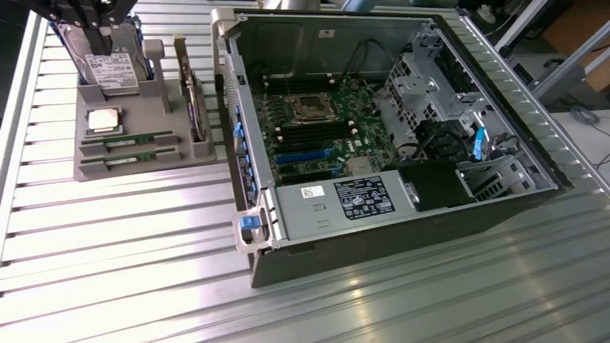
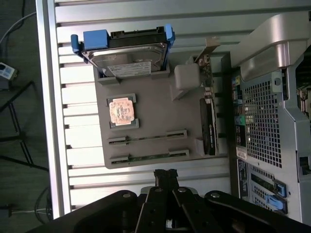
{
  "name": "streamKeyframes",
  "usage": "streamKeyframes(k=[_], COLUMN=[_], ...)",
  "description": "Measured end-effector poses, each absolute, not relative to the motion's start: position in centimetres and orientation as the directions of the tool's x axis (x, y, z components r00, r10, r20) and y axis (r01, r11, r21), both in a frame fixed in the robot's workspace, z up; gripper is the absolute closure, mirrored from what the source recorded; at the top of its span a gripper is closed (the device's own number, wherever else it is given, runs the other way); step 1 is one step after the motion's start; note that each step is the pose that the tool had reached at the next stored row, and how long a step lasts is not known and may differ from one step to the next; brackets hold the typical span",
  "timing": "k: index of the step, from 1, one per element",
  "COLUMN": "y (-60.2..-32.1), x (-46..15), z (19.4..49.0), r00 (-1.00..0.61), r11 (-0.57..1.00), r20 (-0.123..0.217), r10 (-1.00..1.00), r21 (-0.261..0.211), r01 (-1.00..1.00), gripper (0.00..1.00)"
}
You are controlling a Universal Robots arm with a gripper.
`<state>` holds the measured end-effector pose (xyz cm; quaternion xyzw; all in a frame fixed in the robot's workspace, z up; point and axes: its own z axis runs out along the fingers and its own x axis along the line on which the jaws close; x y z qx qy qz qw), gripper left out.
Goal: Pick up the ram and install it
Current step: 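Reach for the ram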
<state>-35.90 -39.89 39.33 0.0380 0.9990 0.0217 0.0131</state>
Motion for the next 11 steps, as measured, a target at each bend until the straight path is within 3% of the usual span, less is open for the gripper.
streamKeyframes(k=[11], y=[-39.89], x=[-35.57], z=[39.28], r00=[-0.997], r11=[0.996], r20=[-0.024], r10=[0.077], r21=[0.044], r01=[0.075], gripper=[0.89])
